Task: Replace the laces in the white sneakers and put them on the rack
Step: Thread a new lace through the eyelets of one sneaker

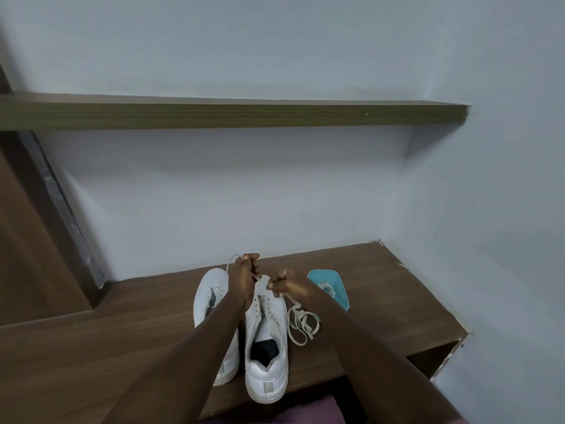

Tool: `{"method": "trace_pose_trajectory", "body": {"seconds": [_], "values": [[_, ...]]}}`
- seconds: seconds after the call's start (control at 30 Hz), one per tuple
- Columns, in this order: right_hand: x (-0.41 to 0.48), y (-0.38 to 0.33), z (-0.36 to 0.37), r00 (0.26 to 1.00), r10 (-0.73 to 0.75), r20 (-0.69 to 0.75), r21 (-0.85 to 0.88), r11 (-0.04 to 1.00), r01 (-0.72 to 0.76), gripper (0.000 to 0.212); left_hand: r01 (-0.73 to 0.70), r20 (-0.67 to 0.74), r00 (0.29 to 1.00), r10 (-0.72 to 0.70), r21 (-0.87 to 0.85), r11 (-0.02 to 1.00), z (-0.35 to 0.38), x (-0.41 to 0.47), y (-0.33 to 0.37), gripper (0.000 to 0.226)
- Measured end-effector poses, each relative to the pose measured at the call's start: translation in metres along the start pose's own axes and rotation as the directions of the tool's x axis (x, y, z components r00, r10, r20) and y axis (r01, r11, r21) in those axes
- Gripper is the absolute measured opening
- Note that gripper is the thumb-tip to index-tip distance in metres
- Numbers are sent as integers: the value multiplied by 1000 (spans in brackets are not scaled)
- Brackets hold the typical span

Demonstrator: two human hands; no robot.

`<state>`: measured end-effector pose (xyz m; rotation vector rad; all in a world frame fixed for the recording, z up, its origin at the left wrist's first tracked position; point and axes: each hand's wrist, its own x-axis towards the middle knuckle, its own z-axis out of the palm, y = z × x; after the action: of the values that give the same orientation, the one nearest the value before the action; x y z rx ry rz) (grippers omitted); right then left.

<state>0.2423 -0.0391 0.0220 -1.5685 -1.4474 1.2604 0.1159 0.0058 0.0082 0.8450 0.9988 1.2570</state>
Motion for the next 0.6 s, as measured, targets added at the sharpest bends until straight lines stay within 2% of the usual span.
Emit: {"method": "trace_pose_trajectory", "body": {"seconds": [0.1, 0.23, 0.33, 0.4, 0.47, 0.53, 0.6], "values": [[-1, 0, -13, 999, 16, -41, 7, 1000, -16, 33, 38, -57, 997, -49, -177, 983, -5, 9, -1, 35], [4, 11, -34, 993, 83, -80, -18, 996, -85, 37, 1, -106, 994, -22, -191, 982, -12, 7, 1, 34], [5, 18, -46, 978, 174, -113, 5, 985, -174, 34, -28, -110, 994, 10, -163, 986, -14, 4, -2, 35], [4, 19, -50, 968, 200, -152, -3, 979, -203, 34, -33, -147, 989, 3, -199, 979, -14, 4, -2, 35], [4, 25, -54, 956, 229, -185, 61, 973, -221, 34, -46, -174, 985, 7, -223, 974, -18, 6, -1, 35], [3, 30, -55, 956, 218, -195, 132, 972, -195, 30, -52, -166, 986, 17, -212, 976, -22, 8, 0, 34], [5, 32, -50, 957, 177, -230, 110, 982, -155, 18, -39, -131, 991, 9, -228, 973, -21, 9, -1, 34]]}}
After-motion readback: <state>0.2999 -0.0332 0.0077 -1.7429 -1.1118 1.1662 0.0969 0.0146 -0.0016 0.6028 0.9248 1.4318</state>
